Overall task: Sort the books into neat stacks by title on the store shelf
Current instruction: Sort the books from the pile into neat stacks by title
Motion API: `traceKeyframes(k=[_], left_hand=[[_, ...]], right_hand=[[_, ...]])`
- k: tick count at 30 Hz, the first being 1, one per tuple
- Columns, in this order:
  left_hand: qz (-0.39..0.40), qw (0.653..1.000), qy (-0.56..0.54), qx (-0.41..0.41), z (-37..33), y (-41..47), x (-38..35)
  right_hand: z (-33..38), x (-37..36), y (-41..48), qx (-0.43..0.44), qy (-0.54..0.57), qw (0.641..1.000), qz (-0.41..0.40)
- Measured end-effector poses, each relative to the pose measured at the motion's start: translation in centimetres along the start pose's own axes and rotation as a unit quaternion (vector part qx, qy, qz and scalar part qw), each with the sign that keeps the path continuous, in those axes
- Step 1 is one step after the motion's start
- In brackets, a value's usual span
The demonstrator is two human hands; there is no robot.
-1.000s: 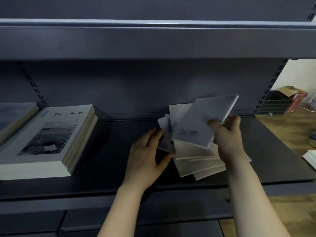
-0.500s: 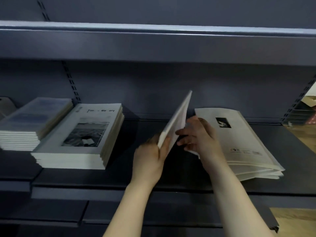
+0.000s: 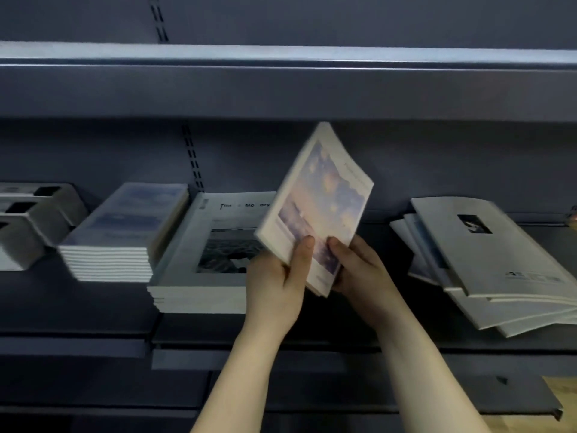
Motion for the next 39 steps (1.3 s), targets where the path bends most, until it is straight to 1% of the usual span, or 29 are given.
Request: traceKeyframes(k=[2,4,6,8,11,13,15,18,21,31,33,34,36,37,38,39], left_hand=[[0.045,0.998,0.046,-0.027,0.4,0.5,1.5],[0.098,0.993,0.067,-0.026,1.0,0.9,3.0],[0.136,0.986,0.099,-0.009,1.6,1.2,4.6],[0.15,0.975,0.166,-0.012,2.2,1.4,6.4],[0.147,0.946,0.286,-0.049,2.9,1.5,9.6],[0.137,0.933,0.329,-0.053,3.6,1.5,11.9],[0.109,0.927,0.356,-0.056,4.4,1.6,14.5],[0.067,0.924,0.374,-0.055,5.3,1.5,18.0],[0.036,0.925,0.376,-0.038,6.1,1.2,21.2],[0.025,0.903,0.429,0.008,8.3,0.0,28.2],[0.026,0.903,0.429,0.014,8.8,-0.1,29.2],[0.026,0.903,0.429,0.016,9.0,-0.2,29.5],[0.026,0.902,0.431,0.015,9.4,-0.4,30.0],[0.026,0.902,0.431,0.015,9.5,-0.5,30.2],[0.028,0.903,0.429,0.016,9.7,-0.5,30.3],[0.029,0.904,0.426,0.017,9.9,-0.5,30.4]], right_hand=[[0.2,-1.1,0.3,0.027,0.054,0.998,-0.014],[0.8,-2.2,0.5,0.056,0.093,0.994,-0.018],[1.4,-3.3,0.8,0.074,0.094,0.992,-0.024],[1.7,-4.3,1.2,0.081,0.069,0.993,-0.051],[1.9,-6.2,2.0,0.088,0.028,0.993,-0.073],[1.9,-7.3,2.5,0.081,0.006,0.993,-0.083],[1.7,-8.6,3.0,0.065,-0.004,0.993,-0.094],[0.8,-10.7,3.8,0.036,-0.005,0.994,-0.101],[-0.1,-12.9,4.4,0.027,-0.041,0.993,-0.105],[-2.4,-20.2,6.0,-0.009,-0.183,0.98,-0.084],[-2.5,-21.1,6.4,0.008,-0.237,0.967,-0.095],[-2.5,-21.3,6.6,0.029,-0.289,0.952,-0.101],[-2.5,-21.5,7.2,0.064,-0.393,0.909,-0.127],[-2.5,-21.5,7.4,0.074,-0.416,0.895,-0.144],[-2.5,-21.6,7.6,0.079,-0.416,0.892,-0.155],[-2.7,-21.7,7.7,0.08,-0.402,0.898,-0.162]])
Point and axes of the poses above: each hand's wrist, its own y-axis towards the middle knuckle, its own x-axis out of the back of the hand, z = x × y, the point moved 3 cm from there along y, towards the middle knuckle, and after that the axes turned 9 degrees about -y, right-handed, at the moved point
